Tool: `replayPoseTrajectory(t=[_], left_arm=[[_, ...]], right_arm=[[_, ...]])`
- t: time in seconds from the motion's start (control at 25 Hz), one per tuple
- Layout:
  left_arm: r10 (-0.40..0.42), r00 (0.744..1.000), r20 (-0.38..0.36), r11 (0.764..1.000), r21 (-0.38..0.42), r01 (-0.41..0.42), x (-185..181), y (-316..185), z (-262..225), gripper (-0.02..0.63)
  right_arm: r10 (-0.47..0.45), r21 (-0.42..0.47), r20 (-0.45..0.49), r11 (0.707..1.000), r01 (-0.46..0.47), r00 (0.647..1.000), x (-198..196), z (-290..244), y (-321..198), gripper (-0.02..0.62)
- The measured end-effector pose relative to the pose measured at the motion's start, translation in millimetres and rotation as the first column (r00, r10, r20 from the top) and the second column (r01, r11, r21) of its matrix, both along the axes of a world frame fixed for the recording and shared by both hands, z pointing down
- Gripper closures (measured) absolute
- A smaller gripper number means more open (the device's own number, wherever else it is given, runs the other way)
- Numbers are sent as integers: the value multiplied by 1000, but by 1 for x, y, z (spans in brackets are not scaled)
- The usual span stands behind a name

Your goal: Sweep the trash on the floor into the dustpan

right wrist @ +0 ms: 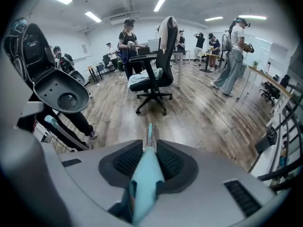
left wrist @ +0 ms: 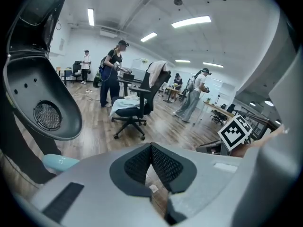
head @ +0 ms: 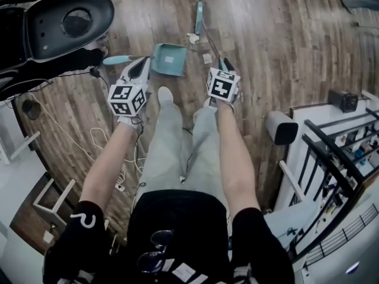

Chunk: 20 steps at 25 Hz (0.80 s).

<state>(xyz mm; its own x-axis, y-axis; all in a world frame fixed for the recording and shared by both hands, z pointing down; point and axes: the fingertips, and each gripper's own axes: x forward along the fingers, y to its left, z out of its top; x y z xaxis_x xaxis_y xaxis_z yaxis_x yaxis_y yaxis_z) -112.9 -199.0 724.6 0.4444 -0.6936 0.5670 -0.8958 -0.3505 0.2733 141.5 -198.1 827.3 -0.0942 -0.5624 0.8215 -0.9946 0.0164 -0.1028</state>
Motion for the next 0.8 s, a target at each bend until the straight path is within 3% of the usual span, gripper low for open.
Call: replayPoseTrajectory(t=[0.44,0.8], left_arm=[[25,999,-21,1000,-8,-25,-15,10,6,607],[30,999,-26,999,-14,-30,-13,31,5,607]], right_arm=[[-34,-75,-56,997,30,998,-23,-3,65,511],[3,-126,-8,992,-4,1000,-43,-10,116,511]])
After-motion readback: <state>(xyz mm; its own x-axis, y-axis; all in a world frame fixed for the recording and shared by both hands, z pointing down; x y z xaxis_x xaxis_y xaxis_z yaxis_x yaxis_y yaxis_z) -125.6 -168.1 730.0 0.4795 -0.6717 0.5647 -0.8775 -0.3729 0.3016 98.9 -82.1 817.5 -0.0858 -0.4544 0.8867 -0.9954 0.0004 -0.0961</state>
